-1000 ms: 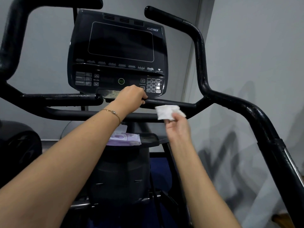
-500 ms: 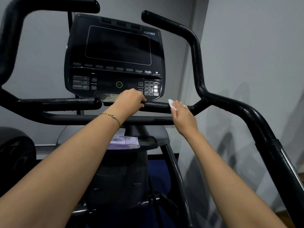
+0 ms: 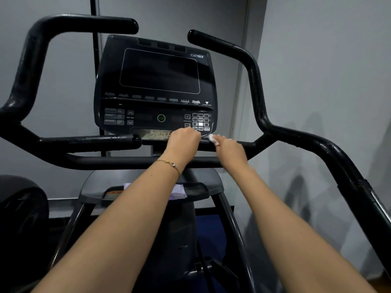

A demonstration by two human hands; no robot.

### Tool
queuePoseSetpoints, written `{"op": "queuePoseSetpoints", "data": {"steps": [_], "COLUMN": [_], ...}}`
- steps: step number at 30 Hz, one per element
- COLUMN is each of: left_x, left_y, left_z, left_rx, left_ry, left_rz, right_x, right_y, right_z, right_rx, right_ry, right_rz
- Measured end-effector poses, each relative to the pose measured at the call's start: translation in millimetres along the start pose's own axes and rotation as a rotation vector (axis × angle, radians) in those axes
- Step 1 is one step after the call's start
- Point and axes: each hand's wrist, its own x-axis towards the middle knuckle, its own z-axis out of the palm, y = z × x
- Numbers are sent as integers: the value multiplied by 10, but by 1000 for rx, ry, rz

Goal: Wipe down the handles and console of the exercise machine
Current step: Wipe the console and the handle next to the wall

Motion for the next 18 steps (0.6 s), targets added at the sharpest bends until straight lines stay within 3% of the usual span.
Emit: {"op": "queuePoseSetpoints", "data": {"steps": [3, 8, 15, 18], "left_x": [22, 26, 41, 52], "left_y": [4, 14, 83, 102], "left_z": [-3, 40, 31, 65], "left_rx": [-7, -16, -4, 7], "left_ry": [6, 11, 3, 8], "left_rz": [-14, -19, -90, -116], "right_x": [-64, -6, -24, 17], "right_y": [-17, 396, 252, 413], "right_z": [21, -88, -67, -134], "right_rx": [20, -52, -86, -153], "right_ry": [27, -29, -54, -48], "right_rz": [-114, 16, -153, -132]}}
